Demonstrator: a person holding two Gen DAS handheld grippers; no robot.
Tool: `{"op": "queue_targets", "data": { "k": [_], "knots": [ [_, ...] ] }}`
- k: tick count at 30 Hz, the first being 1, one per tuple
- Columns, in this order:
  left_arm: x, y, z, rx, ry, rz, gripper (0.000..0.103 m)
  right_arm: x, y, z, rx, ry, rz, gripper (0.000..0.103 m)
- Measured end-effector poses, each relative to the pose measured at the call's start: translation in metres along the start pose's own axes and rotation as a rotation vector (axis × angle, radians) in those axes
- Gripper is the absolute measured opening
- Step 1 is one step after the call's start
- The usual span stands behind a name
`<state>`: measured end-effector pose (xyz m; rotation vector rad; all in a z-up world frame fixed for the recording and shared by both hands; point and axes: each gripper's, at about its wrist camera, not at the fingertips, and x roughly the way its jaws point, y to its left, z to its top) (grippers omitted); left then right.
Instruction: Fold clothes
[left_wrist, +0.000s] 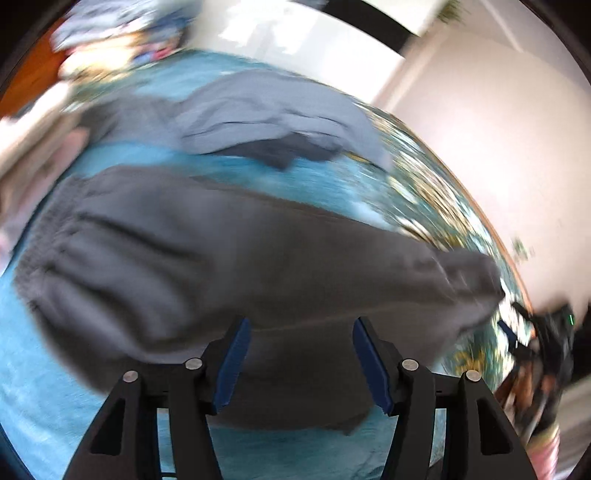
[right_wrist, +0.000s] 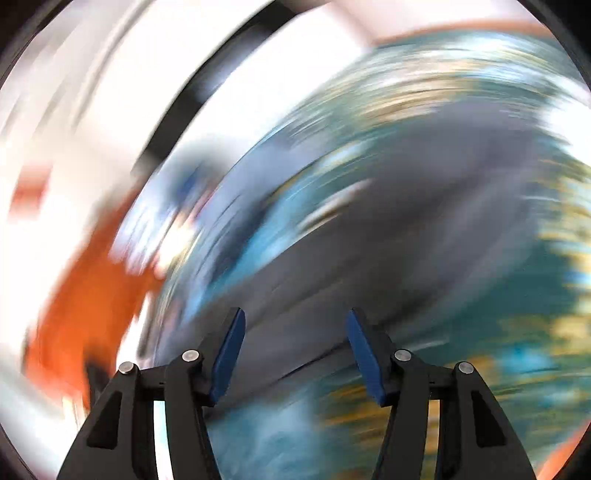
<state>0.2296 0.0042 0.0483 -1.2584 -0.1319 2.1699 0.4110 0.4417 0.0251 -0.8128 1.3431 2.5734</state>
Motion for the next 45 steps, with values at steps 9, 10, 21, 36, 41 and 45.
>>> {"op": "queue_targets", "data": {
  "k": [9, 10, 21, 36, 41, 45],
  "knots": [
    [0.039, -0.02, -0.013, 0.024, 0.111, 0.002, 0.067, -0.007, -0.103, 0.068, 0.329, -0.16, -0.1, 0.062],
    [0.035, -0.015, -0.013, 0.003, 0.107, -0.007, 0.067, 0.002, -0.103, 0.067, 0.345, -0.165, -0.111, 0.062],
    [-0.053, 0.088, -0.02, -0.26, -0.084, 0.086, 0.067, 0.009, -0.04, 0.088, 0.238, -0.236, -0.128, 0.023],
    [-0.068, 0.202, -0.046, -0.56, -0.151, 0.136, 0.07, 0.108, 0.271, -0.102, -0.926, -0.058, -0.329, 0.024],
    [-0.06, 0.209, -0.041, -0.575, -0.197, 0.035, 0.075, 0.178, 0.277, -0.181, -1.099, 0.105, -0.403, 0.029],
    [-0.052, 0.211, -0.036, -0.592, -0.209, -0.09, 0.079, 0.169, 0.27, -0.205, -1.131, 0.199, -0.302, 0.064]
  ]
}}
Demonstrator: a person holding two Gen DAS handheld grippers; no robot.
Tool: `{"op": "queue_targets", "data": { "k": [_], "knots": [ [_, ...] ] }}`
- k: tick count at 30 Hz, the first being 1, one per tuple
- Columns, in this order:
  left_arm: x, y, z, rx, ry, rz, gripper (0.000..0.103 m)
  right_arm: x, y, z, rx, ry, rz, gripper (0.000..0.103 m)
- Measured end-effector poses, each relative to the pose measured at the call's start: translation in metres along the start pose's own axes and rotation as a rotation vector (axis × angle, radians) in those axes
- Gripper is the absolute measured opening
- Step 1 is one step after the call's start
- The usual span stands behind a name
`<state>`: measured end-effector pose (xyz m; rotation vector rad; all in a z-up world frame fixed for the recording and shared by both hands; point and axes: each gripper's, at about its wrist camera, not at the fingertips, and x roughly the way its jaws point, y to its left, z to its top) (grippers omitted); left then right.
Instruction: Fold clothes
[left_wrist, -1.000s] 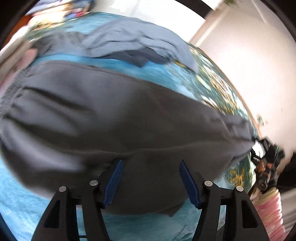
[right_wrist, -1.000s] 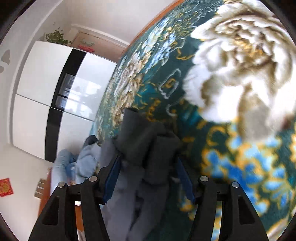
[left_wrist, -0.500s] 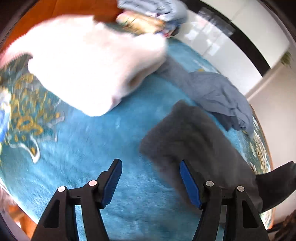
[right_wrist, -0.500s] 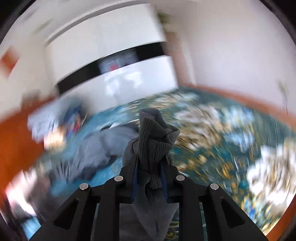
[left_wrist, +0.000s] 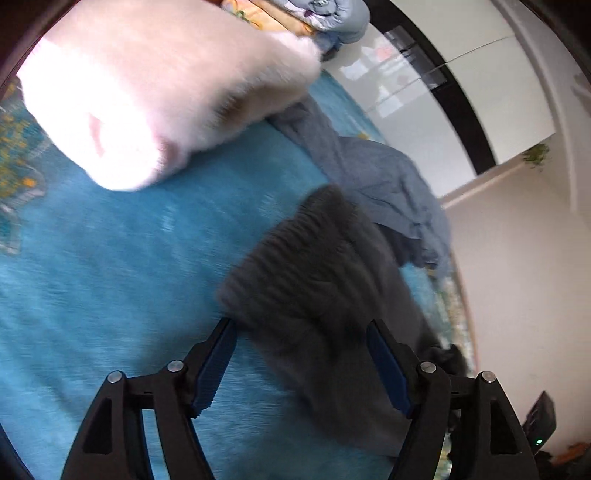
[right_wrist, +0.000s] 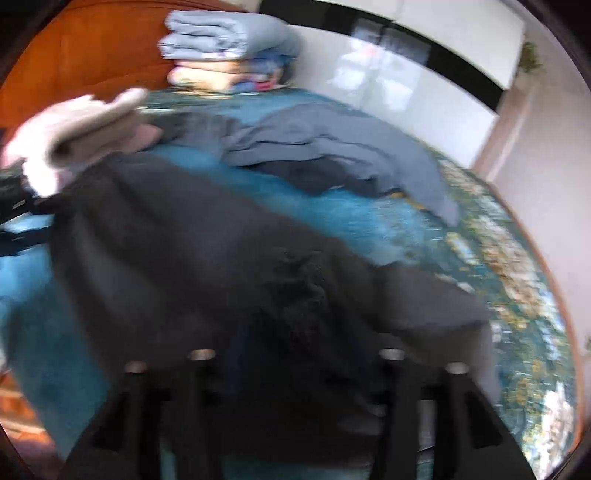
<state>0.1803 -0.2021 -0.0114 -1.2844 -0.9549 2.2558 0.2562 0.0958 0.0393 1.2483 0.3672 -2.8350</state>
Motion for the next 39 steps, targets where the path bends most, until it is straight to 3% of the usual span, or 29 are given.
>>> {"op": "queue_targets", "data": {
  "k": [3, 6, 9, 12, 18, 23, 28, 31, 39],
  "knots": [
    [0.005, 0.002, 0.002, -0.023, 0.015, -0.055, 0.08, -0.019, -0.009, -0.003, 0.028, -0.038, 0.061, 0.065],
    [0.004, 0.01, 0.009, -0.091, 0.005, -0.088, 0.08, -0.036, -0.034, 0.0, 0.137, -0.091, 0.071, 0.068],
    [0.01, 0.009, 0.013, -0.141, -0.014, -0.063, 0.08, -0.029, -0.077, -0.002, 0.32, -0.085, -0.002, 0.068],
    [0.013, 0.001, 0.012, -0.138, -0.041, -0.009, 0.08, -0.011, -0.107, -0.007, 0.453, -0.009, -0.185, 0.068],
    [0.017, 0.004, 0.021, -0.165, -0.066, 0.026, 0.08, 0.019, -0.079, -0.016, 0.327, 0.086, -0.163, 0.067],
    [0.018, 0.008, 0.025, -0.254, -0.119, -0.002, 0.078, 0.009, -0.093, -0.032, 0.417, 0.054, -0.086, 0.067],
    [0.019, -0.002, 0.023, -0.195, -0.143, 0.09, 0.045, 0.003, -0.092, -0.037, 0.417, 0.046, -0.073, 0.067],
    [0.012, -0.008, 0.023, -0.158, -0.158, 0.089, 0.039, 0.001, -0.093, -0.04, 0.435, 0.045, -0.062, 0.067],
    [-0.032, -0.014, 0.035, -0.067, -0.248, 0.07, 0.036, -0.014, -0.084, -0.036, 0.44, 0.047, -0.046, 0.067]
  ]
}}
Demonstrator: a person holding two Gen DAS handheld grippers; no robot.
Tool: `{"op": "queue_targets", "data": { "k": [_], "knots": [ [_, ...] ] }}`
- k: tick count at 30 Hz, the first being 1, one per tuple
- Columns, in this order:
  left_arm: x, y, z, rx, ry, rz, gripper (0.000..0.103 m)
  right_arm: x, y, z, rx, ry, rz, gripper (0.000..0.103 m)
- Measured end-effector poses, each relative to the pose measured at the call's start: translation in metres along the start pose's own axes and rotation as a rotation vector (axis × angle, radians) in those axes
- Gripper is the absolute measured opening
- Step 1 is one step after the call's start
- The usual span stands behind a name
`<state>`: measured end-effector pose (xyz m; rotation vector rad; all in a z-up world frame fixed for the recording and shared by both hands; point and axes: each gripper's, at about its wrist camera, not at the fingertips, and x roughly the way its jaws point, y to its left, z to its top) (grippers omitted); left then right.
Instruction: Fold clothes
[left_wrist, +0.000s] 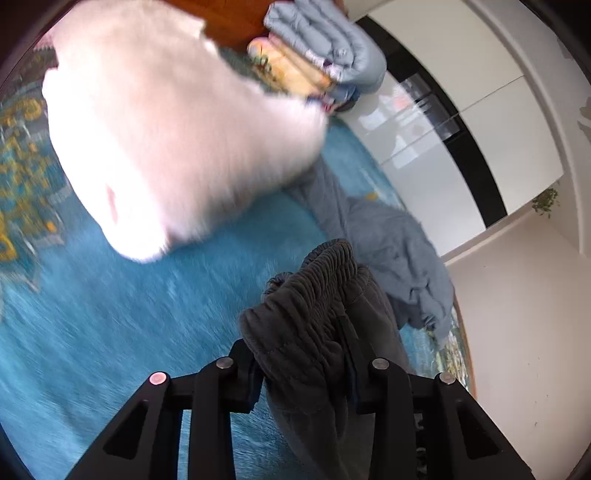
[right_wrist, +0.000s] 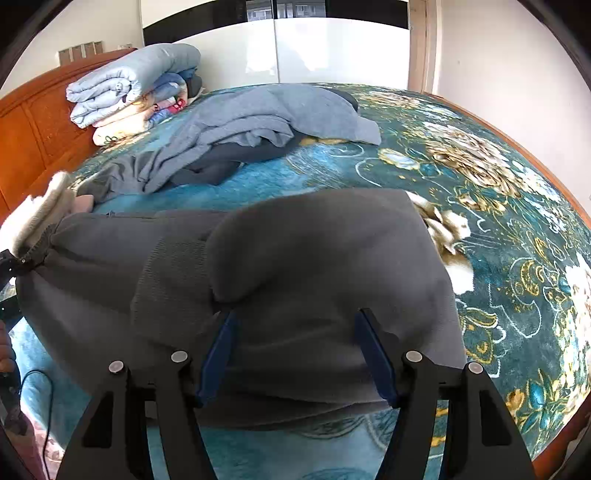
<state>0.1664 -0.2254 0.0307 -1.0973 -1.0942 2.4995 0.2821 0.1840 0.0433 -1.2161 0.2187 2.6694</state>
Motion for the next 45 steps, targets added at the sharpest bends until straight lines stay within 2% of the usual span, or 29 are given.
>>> {"op": "queue_targets", "data": {
  "k": [2, 5, 8, 12, 16, 19, 23, 29, 30, 32, 33, 34, 37, 40, 42, 44, 45],
  "knots": [
    [-0.03, 0.006, 0.013, 0.022, -0.062, 0.013, 0.036, -0.006, 0.011, 0.003, -0.015, -0.009, 0.029, 0.067],
    [-0.061, 0.001, 0.026, 0.122, -0.115, 0.062, 0.036, -0.009, 0.031, 0.006, -0.053, -0.021, 0.079, 0.067],
    [-0.077, -0.024, 0.013, 0.265, -0.138, 0.11, 0.037, -0.002, 0.05, 0.006, -0.081, -0.011, 0.138, 0.067],
    [-0.09, -0.097, -0.02, 0.542, -0.217, 0.134, 0.037, 0.002, 0.056, 0.002, -0.072, -0.004, 0.198, 0.067],
    [-0.088, -0.176, -0.06, 0.751, -0.254, 0.108, 0.037, -0.014, 0.035, -0.001, -0.05, -0.057, 0.176, 0.067],
    [-0.069, -0.229, -0.104, 0.909, -0.232, 0.092, 0.038, -0.027, 0.006, -0.005, 0.022, -0.093, 0.145, 0.068],
    [-0.024, -0.279, -0.173, 1.106, -0.153, 0.058, 0.038, -0.038, -0.034, -0.015, 0.129, -0.119, 0.1, 0.068],
    [0.027, -0.298, -0.233, 1.203, -0.02, 0.114, 0.039, -0.046, -0.079, -0.035, 0.221, -0.141, 0.072, 0.068],
    [0.031, -0.299, -0.237, 1.201, 0.01, 0.117, 0.042, -0.047, -0.084, -0.037, 0.234, -0.144, 0.072, 0.068],
    [0.037, -0.302, -0.245, 1.202, 0.058, 0.103, 0.059, -0.047, -0.093, -0.042, 0.257, -0.149, 0.075, 0.068],
    [0.039, -0.304, -0.25, 1.208, 0.071, 0.093, 0.074, -0.045, -0.098, -0.045, 0.272, -0.148, 0.078, 0.068],
    [0.04, -0.306, -0.254, 1.213, 0.084, 0.082, 0.077, -0.044, -0.102, -0.047, 0.287, -0.145, 0.084, 0.068],
    [0.041, -0.313, -0.263, 1.227, 0.109, 0.055, 0.077, -0.042, -0.109, -0.053, 0.314, -0.146, 0.1, 0.068],
    [0.026, -0.312, -0.251, 1.153, 0.17, -0.033, 0.077, -0.045, -0.115, -0.057, 0.335, -0.16, 0.116, 0.068],
    [0.001, -0.302, -0.224, 1.083, 0.163, -0.09, 0.077, -0.049, -0.122, -0.059, 0.353, -0.18, 0.128, 0.068],
    [-0.021, -0.286, -0.195, 1.033, 0.103, -0.071, 0.079, -0.053, -0.127, -0.06, 0.363, -0.197, 0.145, 0.068],
    [-0.03, -0.274, -0.182, 1.015, 0.058, -0.028, 0.083, -0.055, -0.129, -0.061, 0.366, -0.204, 0.156, 0.068]
  ]
}}
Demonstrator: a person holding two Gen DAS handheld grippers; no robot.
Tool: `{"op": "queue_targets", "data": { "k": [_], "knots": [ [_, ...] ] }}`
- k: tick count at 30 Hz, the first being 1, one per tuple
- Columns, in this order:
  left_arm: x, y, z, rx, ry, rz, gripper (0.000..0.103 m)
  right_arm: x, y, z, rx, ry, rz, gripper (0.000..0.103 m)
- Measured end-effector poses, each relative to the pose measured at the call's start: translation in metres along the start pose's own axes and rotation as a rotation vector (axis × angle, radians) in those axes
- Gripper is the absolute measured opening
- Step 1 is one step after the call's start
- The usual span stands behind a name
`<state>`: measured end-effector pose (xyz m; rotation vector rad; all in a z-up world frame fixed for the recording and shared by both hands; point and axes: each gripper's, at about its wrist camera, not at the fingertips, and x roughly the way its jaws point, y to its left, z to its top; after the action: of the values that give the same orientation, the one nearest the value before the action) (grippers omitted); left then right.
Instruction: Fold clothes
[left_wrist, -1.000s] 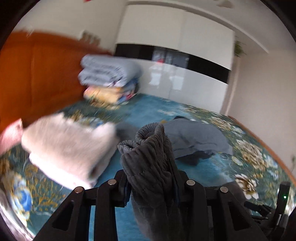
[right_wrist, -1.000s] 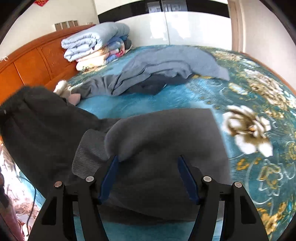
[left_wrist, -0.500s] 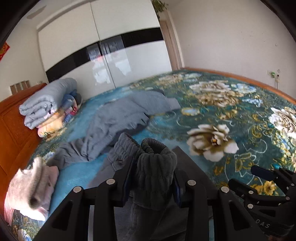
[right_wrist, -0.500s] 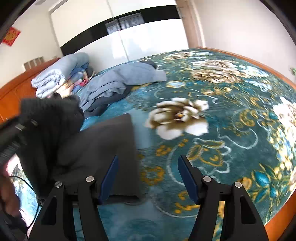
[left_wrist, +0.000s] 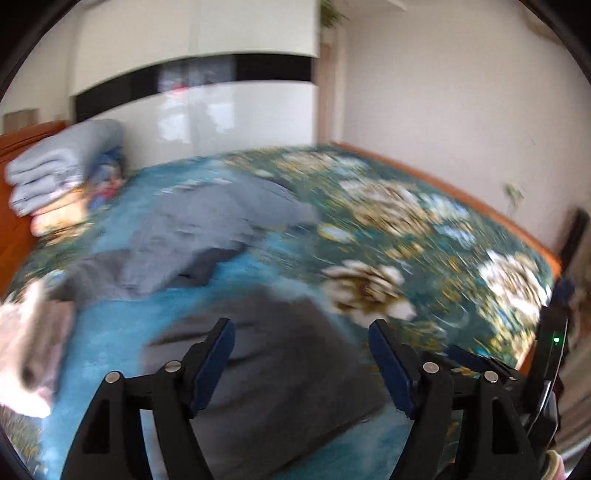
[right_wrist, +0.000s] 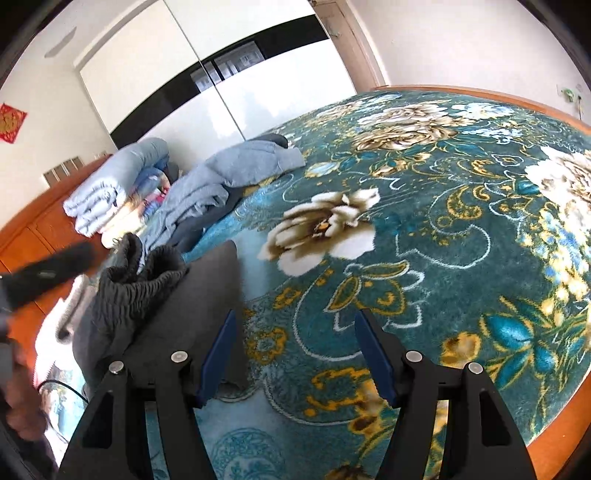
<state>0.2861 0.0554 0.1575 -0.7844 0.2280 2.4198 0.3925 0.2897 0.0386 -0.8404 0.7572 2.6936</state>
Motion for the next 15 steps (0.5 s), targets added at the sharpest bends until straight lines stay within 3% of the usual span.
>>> {"op": "queue_targets", "data": {
  "k": [3, 5, 9, 12, 15],
  "knots": [
    [-0.017, 0.047, -0.013, -0.063, -0.022, 0.189, 0.091, -0.004, 0.003, 0.004, 0.017, -0.005, 0.089, 0.068],
    [-0.009, 0.079, -0.028, -0.141, 0.038, 0.294, 0.091, -0.002, 0.017, 0.008, -0.008, 0.022, 0.197, 0.07],
    [0.023, 0.111, -0.062, -0.265, 0.168, 0.328, 0.091, 0.018, 0.052, 0.012, -0.031, 0.125, 0.367, 0.077],
    [0.041, 0.105, -0.084, -0.26, 0.233, 0.293, 0.091, 0.04, 0.077, 0.011, -0.026, 0.219, 0.454, 0.077],
    [0.048, 0.092, -0.091, -0.201, 0.25, 0.29, 0.091, 0.063, 0.096, 0.013, -0.015, 0.27, 0.461, 0.077]
  ]
}}
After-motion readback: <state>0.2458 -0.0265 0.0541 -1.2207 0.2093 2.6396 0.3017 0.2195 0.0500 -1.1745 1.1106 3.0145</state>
